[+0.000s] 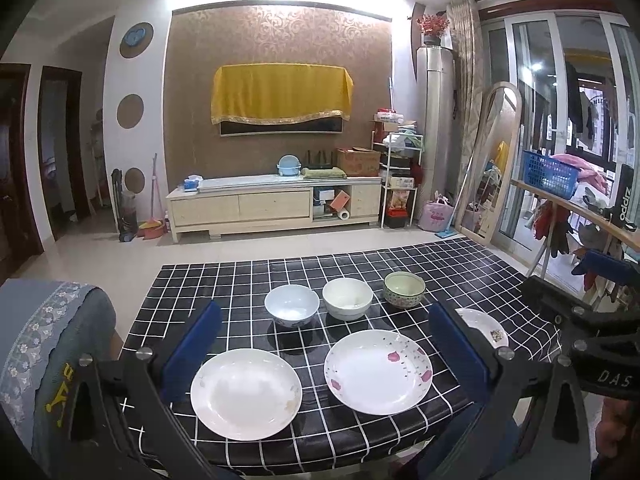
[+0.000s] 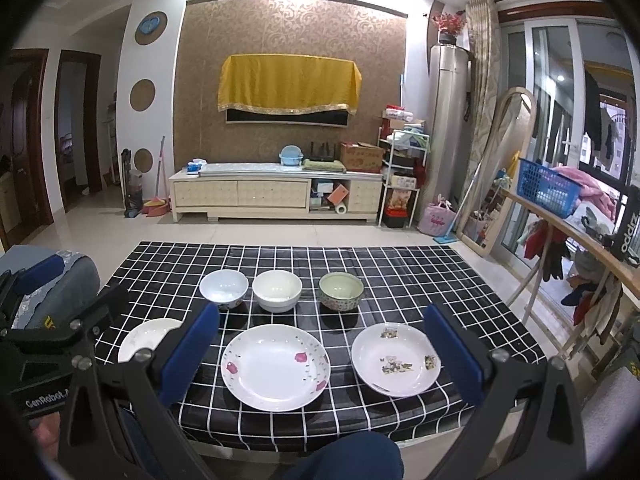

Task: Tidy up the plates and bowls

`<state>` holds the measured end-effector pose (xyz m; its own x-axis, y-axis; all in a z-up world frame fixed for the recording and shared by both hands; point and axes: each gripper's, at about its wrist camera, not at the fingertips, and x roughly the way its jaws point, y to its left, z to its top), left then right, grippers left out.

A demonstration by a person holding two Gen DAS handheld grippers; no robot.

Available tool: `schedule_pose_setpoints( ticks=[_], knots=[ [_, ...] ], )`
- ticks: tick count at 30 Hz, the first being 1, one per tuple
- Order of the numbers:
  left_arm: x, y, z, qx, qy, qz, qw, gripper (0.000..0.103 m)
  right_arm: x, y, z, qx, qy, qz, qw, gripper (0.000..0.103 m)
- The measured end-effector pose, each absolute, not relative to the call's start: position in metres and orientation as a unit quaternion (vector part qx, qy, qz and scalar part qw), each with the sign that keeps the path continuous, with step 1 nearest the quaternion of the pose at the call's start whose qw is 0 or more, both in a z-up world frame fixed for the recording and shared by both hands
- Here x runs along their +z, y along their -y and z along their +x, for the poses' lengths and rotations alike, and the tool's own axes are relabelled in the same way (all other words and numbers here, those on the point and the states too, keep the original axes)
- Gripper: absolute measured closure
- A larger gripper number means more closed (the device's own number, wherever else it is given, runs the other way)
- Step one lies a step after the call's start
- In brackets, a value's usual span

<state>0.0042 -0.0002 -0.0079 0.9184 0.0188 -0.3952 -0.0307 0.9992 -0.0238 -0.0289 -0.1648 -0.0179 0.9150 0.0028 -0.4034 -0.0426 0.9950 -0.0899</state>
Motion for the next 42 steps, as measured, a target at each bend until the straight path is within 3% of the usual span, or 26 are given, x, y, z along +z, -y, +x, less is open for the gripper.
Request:
schedule_pose_setpoints(
  ticks=[30, 42],
  knots=[
    [0.006, 0.002, 0.007, 0.006, -0.201, -0.007, 0.979, 0.001, -0.005, 0.167, -0.030, 0.014, -0.204, -0.053, 0.977, 0.000],
    [0.016, -0.041, 0.048, 0.019, -0.239, -0.007, 0.971, 0.001, 0.012, 0.138, 0.020, 0.041, -0.203, -0.084, 0.975, 0.000]
  ],
)
